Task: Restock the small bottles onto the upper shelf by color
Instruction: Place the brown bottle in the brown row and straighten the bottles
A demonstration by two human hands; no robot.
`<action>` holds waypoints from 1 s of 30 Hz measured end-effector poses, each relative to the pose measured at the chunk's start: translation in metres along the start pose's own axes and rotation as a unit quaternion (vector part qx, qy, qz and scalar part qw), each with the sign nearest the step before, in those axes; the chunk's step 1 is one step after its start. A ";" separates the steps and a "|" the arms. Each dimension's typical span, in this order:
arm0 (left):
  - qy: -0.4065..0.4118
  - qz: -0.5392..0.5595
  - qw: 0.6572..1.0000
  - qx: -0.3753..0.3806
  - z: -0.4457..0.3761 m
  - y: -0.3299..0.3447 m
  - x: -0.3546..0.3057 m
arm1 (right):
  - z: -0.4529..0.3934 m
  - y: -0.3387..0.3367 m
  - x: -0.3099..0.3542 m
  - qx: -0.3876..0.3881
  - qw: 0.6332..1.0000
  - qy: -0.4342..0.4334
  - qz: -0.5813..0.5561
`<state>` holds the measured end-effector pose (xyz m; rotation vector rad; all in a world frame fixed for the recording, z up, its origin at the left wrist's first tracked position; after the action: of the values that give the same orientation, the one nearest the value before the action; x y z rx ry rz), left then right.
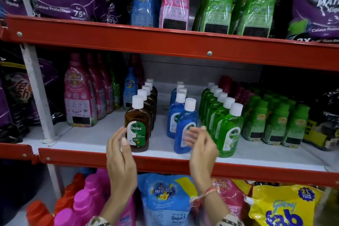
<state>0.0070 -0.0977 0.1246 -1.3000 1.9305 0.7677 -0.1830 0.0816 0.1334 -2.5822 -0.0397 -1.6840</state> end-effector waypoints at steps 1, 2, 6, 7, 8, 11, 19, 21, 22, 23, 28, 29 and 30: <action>-0.008 0.019 1.000 0.012 0.005 0.009 -0.001 | -0.007 -0.011 -0.007 -0.024 1.000 0.000 0.011; -0.031 0.040 0.998 0.045 0.010 0.023 -0.001 | -0.014 -0.018 -0.012 -0.031 0.999 0.005 0.031; -0.166 0.041 0.964 0.204 0.025 0.085 0.011 | -0.038 -0.011 -0.028 0.054 0.992 0.075 0.085; -0.208 0.046 0.951 0.223 0.026 0.096 0.014 | -0.043 -0.006 -0.030 0.075 0.989 0.091 0.085; -0.250 0.060 0.936 0.239 0.028 0.106 0.017 | -0.046 0.001 -0.035 0.098 0.986 0.109 0.080; -0.296 0.076 0.903 0.303 0.036 0.130 0.009 | -0.051 0.019 -0.056 0.142 0.980 0.121 0.071; -0.274 0.078 0.900 0.329 0.021 0.132 0.009 | -0.040 0.022 -0.061 0.157 0.980 0.088 0.088; -0.283 0.089 0.898 0.326 0.017 0.129 0.006 | -0.036 0.019 -0.051 0.147 0.983 0.067 0.086; -0.290 0.101 0.894 0.325 0.017 0.130 0.006 | -0.034 0.018 -0.048 0.145 0.984 0.058 0.088; -0.296 0.113 0.891 0.324 0.017 0.132 0.006 | -0.034 0.017 -0.044 0.146 0.984 0.052 0.091; -0.283 0.107 0.908 0.290 0.020 0.126 0.006 | -0.028 0.005 -0.028 0.136 0.985 0.029 0.101; -0.258 0.085 0.927 0.258 0.019 0.121 0.005 | -0.028 -0.003 -0.022 0.113 0.988 0.007 0.106; -0.216 0.066 0.953 0.202 0.017 0.112 0.000 | -0.028 -0.014 -0.016 0.080 0.991 -0.015 0.105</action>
<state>-0.0950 -0.0473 0.1252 -0.6931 1.7075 0.6137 -0.2156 0.0943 0.1305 -2.4002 0.0902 -1.5047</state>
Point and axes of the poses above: each hand's wrist, its own z-axis away from the middle knuckle, its own y-axis out of the palm, x = y × z, the point moved 10 cm from there along -z, towards the middle knuckle, and after that the axes turned 9 degrees about z, right-handed, at the moved point
